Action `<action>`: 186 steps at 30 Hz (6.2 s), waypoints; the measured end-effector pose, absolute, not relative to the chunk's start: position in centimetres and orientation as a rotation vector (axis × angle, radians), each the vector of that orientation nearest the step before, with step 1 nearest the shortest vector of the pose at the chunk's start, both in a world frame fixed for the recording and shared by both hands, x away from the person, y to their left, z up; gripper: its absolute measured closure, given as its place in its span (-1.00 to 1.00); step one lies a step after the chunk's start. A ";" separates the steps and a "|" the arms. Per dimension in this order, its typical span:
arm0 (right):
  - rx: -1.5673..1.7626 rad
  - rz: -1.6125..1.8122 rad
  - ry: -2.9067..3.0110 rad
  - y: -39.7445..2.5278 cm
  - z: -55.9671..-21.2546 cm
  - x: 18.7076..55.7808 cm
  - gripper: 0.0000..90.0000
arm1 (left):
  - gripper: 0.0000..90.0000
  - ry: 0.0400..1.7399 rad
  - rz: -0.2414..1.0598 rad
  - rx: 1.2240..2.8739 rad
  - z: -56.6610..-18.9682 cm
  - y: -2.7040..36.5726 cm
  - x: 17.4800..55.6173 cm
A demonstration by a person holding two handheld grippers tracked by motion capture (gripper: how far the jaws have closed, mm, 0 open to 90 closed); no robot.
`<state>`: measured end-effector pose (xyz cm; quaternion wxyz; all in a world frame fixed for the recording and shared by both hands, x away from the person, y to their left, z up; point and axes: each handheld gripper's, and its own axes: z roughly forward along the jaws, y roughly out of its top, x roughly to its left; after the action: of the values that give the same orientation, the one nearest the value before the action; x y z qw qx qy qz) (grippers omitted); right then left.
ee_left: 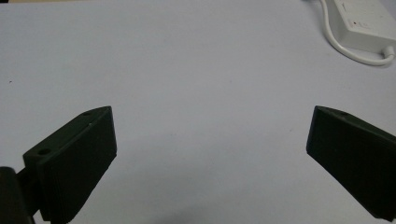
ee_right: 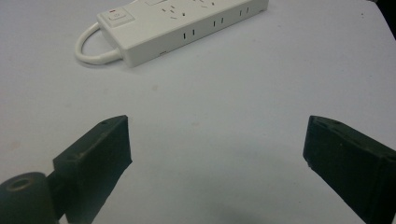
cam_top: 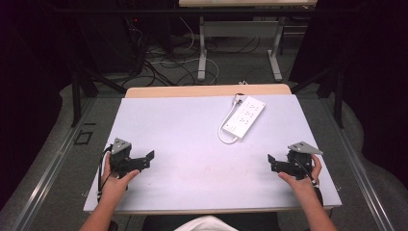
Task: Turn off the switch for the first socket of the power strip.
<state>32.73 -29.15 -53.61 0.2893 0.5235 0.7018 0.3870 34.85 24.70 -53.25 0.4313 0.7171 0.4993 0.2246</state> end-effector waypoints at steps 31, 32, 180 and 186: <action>1.277 1.018 1.974 -26.5 -53.2 34.4 -0.65 | -0.96 1.287 0.568 1.762 -53.3 25.0 34.2; 1.274 1.013 1.980 -26.2 -53.2 34.5 -0.65 | -0.96 1.284 0.569 1.764 -53.3 25.0 34.2; 1.439 0.909 2.139 -20.2 -47.6 53.1 0.47 | -0.99 1.301 0.559 1.716 -53.5 25.9 33.9; 1.450 0.896 2.145 -20.0 -48.0 53.4 0.55 | -0.99 1.300 0.558 1.719 -53.5 25.9 34.0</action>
<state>53.41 -19.97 -48.03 0.1995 0.5186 0.7671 0.3206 33.95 25.87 -53.54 0.4419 0.6926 0.5238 0.2250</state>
